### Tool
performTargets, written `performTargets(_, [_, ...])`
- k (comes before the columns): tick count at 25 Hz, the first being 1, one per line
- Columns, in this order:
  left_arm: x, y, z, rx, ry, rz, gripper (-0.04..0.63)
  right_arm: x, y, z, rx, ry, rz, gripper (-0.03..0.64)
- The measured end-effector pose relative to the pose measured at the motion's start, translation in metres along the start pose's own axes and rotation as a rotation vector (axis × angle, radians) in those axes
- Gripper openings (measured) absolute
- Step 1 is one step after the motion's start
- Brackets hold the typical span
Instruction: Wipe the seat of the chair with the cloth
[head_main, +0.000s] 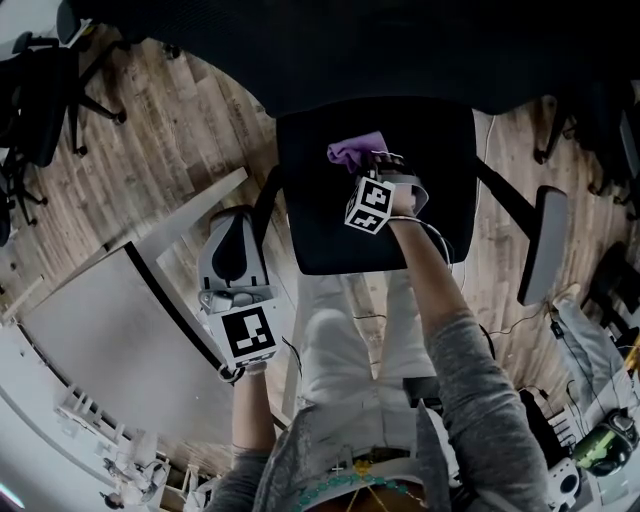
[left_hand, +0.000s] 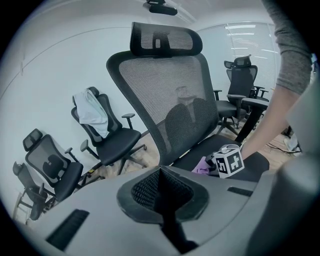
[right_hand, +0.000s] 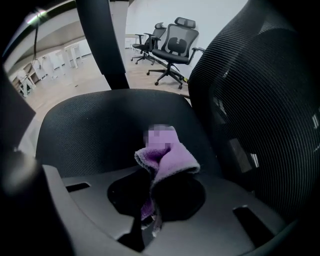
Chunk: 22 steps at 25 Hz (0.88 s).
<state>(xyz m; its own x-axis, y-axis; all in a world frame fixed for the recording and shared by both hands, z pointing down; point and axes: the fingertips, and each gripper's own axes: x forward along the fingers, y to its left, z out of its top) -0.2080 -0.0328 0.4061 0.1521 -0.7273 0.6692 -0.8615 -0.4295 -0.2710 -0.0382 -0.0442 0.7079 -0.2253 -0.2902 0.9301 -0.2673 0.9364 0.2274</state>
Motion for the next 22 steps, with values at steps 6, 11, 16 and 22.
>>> performTargets(6, [0.000,0.000,0.000,-0.009,-0.006,-0.002,-0.003,0.000,-0.005,-0.020,0.011,0.033,-0.011,0.048])
performTargets(11, [0.001,0.000,-0.004,-0.006,0.008,0.004,-0.003,-0.002,-0.008,-0.035,0.022,0.053,-0.008,0.048])
performTargets(16, [0.000,0.001,-0.006,0.004,0.022,0.011,-0.003,-0.005,-0.015,-0.046,0.026,0.064,-0.023,0.048])
performTargets(22, [-0.001,0.000,-0.005,0.015,0.025,0.021,-0.003,-0.008,-0.016,-0.058,0.038,0.073,-0.017,0.048])
